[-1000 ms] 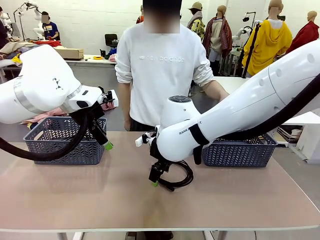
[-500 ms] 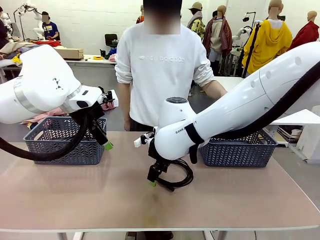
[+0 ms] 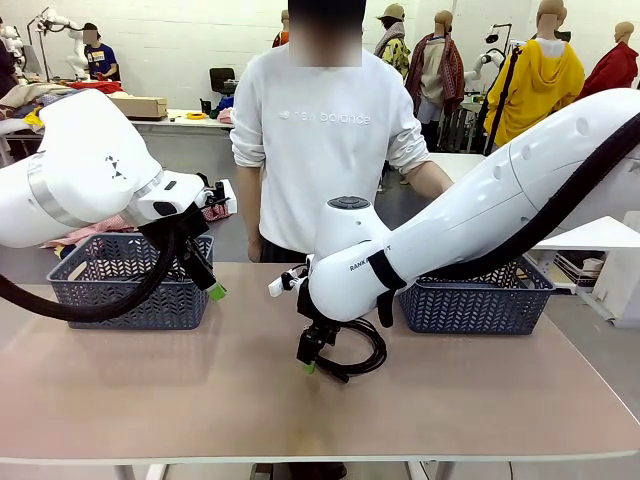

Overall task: Organize the cables according to human instructions.
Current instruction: Pick up a bundle of cables and place it in the basket indicated by the human.

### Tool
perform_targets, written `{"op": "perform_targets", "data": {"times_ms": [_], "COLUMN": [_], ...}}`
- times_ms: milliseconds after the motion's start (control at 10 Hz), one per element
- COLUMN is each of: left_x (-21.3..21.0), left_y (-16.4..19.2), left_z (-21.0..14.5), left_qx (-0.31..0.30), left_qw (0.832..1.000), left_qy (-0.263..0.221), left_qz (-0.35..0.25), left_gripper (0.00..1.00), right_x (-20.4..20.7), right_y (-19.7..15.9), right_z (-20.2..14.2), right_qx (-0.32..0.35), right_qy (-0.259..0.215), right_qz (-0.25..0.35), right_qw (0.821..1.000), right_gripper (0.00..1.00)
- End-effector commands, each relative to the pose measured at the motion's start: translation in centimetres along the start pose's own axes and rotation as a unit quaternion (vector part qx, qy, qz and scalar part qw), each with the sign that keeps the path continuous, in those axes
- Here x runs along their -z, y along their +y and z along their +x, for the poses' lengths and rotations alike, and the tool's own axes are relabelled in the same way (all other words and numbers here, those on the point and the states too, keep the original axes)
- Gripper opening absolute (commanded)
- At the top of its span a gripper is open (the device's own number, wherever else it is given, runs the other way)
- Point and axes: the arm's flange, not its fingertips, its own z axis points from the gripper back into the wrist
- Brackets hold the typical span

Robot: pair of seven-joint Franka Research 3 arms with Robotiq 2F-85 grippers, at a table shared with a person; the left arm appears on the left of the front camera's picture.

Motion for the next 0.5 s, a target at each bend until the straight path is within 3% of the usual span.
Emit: {"op": "perform_targets", "data": {"times_ms": [0,400], "left_x": [-0.29,-0.29], "left_y": [0.19,0.19], "left_z": [-0.04,-0.04], "left_qx": [-0.002,-0.002], "left_qw": [1.0,1.0], "left_qy": [-0.002,-0.002], "left_qz": [0.002,0.002], "left_gripper": [1.0,1.0], "right_x": [-0.13,-0.14], "right_y": [0.16,0.3], "right_z": [0.91,0.98], "right_qx": [0.013,0.013], "right_qy": [0.007,0.003], "right_qz": [-0.016,-0.013], "right_qw": [1.0,1.0], "right_gripper": [0.88,0.52]}}
